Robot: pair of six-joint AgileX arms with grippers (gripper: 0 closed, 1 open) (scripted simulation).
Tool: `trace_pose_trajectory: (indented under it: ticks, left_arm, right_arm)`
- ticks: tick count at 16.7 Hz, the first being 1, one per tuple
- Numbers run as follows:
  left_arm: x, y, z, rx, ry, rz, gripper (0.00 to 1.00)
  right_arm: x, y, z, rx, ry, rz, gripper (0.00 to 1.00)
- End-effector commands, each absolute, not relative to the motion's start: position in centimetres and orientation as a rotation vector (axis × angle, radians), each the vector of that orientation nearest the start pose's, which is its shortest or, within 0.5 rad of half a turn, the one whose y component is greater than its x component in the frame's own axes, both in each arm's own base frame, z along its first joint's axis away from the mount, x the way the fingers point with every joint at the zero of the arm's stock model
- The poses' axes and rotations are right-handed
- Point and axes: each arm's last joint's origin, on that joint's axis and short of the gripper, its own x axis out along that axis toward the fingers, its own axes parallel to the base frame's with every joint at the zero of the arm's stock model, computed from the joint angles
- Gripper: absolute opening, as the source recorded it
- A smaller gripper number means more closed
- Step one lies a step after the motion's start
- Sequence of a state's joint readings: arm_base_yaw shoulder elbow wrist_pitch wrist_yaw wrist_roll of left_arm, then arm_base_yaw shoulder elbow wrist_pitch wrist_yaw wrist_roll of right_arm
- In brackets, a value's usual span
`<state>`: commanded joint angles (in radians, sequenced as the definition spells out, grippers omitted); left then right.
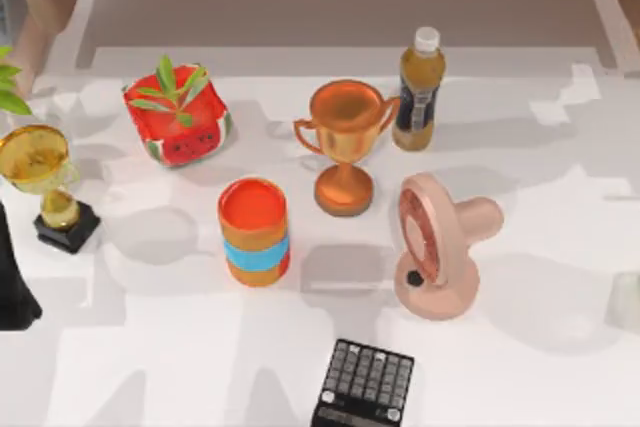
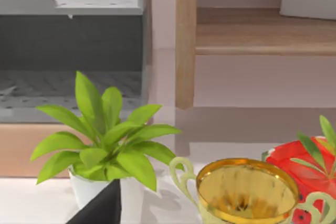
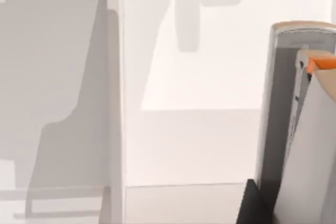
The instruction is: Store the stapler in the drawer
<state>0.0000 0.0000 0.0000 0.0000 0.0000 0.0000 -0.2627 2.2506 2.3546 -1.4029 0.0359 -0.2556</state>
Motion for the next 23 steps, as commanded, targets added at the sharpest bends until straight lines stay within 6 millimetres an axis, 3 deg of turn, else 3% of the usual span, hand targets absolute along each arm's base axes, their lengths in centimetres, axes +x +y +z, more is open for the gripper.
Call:
trace_pose_trajectory:
  ticks: [4,7,9,14,17,23]
  left_arm:
    - [10.6,-0.1,16.0,0.0,0.0,0.0,1.0]
    - [10.6,-0.1,16.0,0.0,0.0,0.0,1.0]
    - [10.6,-0.1,16.0,0.0,0.0,0.0,1.0]
    - [10.6,-0.1,16.0,0.0,0.0,0.0,1.0]
    - [10.6,-0.1,16.0,0.0,0.0,0.0,1.0]
    - [10.6,-0.1,16.0,0.0,0.0,0.0,1.0]
  right_arm:
    - [46.6,-16.5,22.6,-0.052,1.428,-0.045,0.0]
    - [47.2,-17.9,17.6,-0.003,1.534,-0.01,0.0]
    - [47.2,-18.0,16.4,0.012,1.569,0.0,0.0]
    - [47.4,-17.8,16.3,0.009,1.57,0.001,0.0]
    - [47.1,-17.9,19.2,0.008,1.502,-0.051,0.0]
    - [44.0,-17.2,31.0,0.016,1.234,-0.24,0.0]
